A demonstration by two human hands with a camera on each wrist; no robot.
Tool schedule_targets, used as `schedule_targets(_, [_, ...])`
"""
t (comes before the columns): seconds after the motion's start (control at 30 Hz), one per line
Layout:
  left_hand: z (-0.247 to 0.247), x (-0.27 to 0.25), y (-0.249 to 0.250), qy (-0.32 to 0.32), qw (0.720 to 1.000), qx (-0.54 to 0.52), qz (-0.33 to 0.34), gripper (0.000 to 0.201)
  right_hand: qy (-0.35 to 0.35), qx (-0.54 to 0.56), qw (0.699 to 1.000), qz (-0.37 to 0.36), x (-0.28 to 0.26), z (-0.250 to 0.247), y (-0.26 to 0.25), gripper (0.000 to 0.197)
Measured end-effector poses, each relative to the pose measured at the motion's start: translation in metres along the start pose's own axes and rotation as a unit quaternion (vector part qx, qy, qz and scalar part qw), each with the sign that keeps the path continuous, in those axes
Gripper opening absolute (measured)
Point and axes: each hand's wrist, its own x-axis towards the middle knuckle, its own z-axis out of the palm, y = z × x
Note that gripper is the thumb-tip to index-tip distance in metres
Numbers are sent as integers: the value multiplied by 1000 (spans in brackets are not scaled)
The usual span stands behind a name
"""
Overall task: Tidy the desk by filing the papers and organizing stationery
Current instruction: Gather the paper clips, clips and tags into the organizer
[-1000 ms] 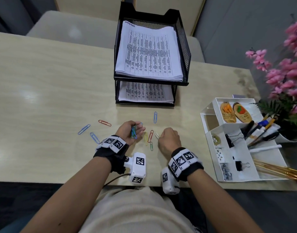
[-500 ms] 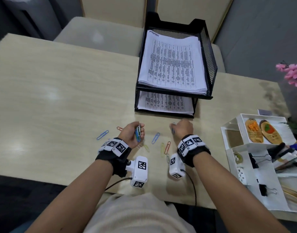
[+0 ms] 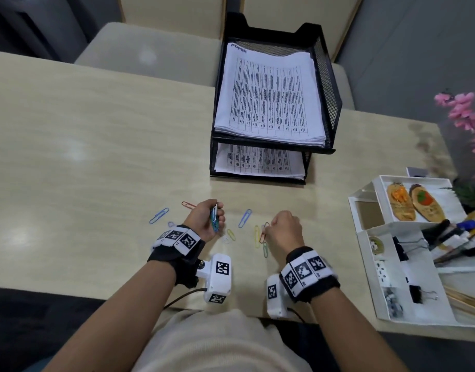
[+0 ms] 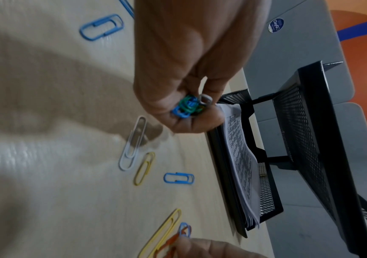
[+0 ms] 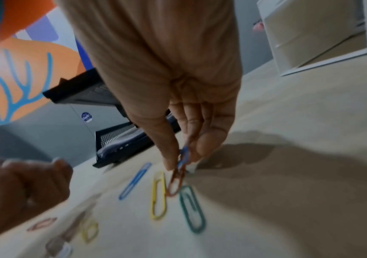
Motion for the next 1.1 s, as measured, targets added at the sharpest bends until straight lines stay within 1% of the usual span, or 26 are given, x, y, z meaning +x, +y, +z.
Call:
schedule_targets(0.17, [3, -4, -10, -7, 1000, -28, 2, 32, -20, -42, 999, 17, -4, 8, -2, 22])
schedule_targets(0.27, [3, -8, -16, -2, 999, -45, 10, 31, -26, -65, 998, -7, -6, 5, -9, 14])
schedule_targets(0.37, [1, -10, -22, -1, 999, -49, 8, 29, -37, -80, 995, -35, -9, 1, -13, 15])
schedule_targets(0.43, [2, -13, -26, -7, 998, -55, 8, 29, -35, -41, 997, -55, -13, -3, -15, 10])
schedule_targets(0.5, [4, -16, -29, -16, 998, -61, 16, 32, -32, 45, 994, -99, -19, -6, -18, 21])
schedule_targets(0.53, [5, -18, -31, -23, 998, -62, 19, 35, -42, 97, 987, -124, -24, -9, -21, 26])
schedule_targets(0.6, [9, -20, -35, -42, 997, -58, 17, 41, -72, 186, 967, -161, -33, -16, -26, 26])
schedule_targets(0.67, [13, -20, -40, -54, 997, -55, 11, 45, -73, 211, 957, -183, -36, -24, -24, 23])
schedule_targets(0.73, [16, -20, -42, -55, 997, -55, 1, 46, -46, 167, 964, -201, -32, -28, -11, 19])
schedule_targets(0.8, [17, -21, -44, -49, 998, -46, -8, 42, -32, 74, 973, -216, -27, -28, 8, 13])
schedule_targets(0.87, [16, -22, -46, -44, 999, -31, -9, 40, -57, -36, 971, -230, -26, -22, 27, 17])
schedule_targets(0.93, [15, -23, -47, -41, 999, -22, -4, 40, -92, -106, 960, -241, -29, -12, 39, 19])
schedule_targets(1.03, [13, -26, -47, -37, 999, -35, 8, 42, -91, -163, 948, -257, -38, -2, 42, 7])
schedule_targets(1.07, [12, -27, -46, -31, 999, -42, 11, 44, -96, -175, 946, -255, -39, -1, 40, 8])
schedule_targets(1.1, [10, -28, -45, -25, 998, -47, 15, 44, -106, -182, 946, -246, -39, 0, 37, 14])
